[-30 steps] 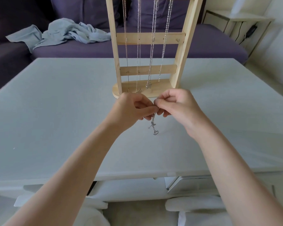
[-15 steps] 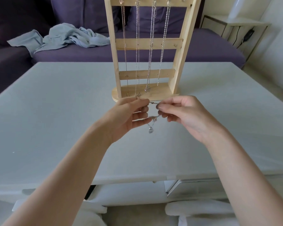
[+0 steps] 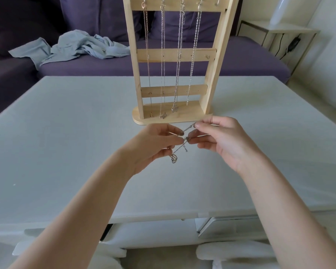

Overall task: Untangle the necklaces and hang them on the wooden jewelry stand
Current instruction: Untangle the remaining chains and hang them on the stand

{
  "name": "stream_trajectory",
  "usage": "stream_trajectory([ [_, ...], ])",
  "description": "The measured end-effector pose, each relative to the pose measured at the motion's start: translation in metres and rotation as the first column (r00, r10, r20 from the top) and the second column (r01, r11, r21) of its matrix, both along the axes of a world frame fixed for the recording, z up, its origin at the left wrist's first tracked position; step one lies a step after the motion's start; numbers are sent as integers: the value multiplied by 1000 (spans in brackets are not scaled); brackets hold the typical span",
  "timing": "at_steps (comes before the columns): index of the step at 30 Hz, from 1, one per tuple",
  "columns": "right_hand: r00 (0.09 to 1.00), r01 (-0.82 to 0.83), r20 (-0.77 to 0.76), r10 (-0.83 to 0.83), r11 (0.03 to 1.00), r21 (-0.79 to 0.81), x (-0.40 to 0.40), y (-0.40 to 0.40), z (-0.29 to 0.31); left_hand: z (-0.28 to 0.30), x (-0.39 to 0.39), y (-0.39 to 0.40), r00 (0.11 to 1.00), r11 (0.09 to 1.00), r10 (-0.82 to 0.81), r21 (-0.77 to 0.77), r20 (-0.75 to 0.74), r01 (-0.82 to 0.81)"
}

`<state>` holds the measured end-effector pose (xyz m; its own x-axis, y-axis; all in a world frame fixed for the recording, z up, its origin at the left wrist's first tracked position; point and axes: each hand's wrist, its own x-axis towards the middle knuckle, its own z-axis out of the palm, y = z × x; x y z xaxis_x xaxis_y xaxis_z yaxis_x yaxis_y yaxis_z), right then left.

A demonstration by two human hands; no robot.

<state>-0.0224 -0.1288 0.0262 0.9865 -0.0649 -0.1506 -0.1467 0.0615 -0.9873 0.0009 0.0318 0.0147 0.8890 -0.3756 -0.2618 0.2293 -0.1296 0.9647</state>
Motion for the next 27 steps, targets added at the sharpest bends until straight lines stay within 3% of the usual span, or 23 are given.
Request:
stream_trajectory([
  [4, 999, -15, 33, 19, 994, -104, 1, 2, -2, -1, -1, -3, 999, 992, -15, 124, 31, 11],
  [7, 998, -37, 56, 42, 995, -97, 2, 3, -2, -1, -1, -2, 998, 989, 35, 143, 42, -41],
  [12, 993, -100, 59, 106, 990, -95, 2, 9, -5, 1, -2, -1, 992, 991, 108, 78, 60, -113],
  [20, 996, -64, 51, 70, 992, -106, 5, 11, -6, 5, -6, -1, 992, 990, 129, -63, -3, -129],
  [27, 999, 24, 42, -18, 990, -140, 6, 3, -6, 10, 2, 9, 958, 952, 285, -111, -5, -284],
])
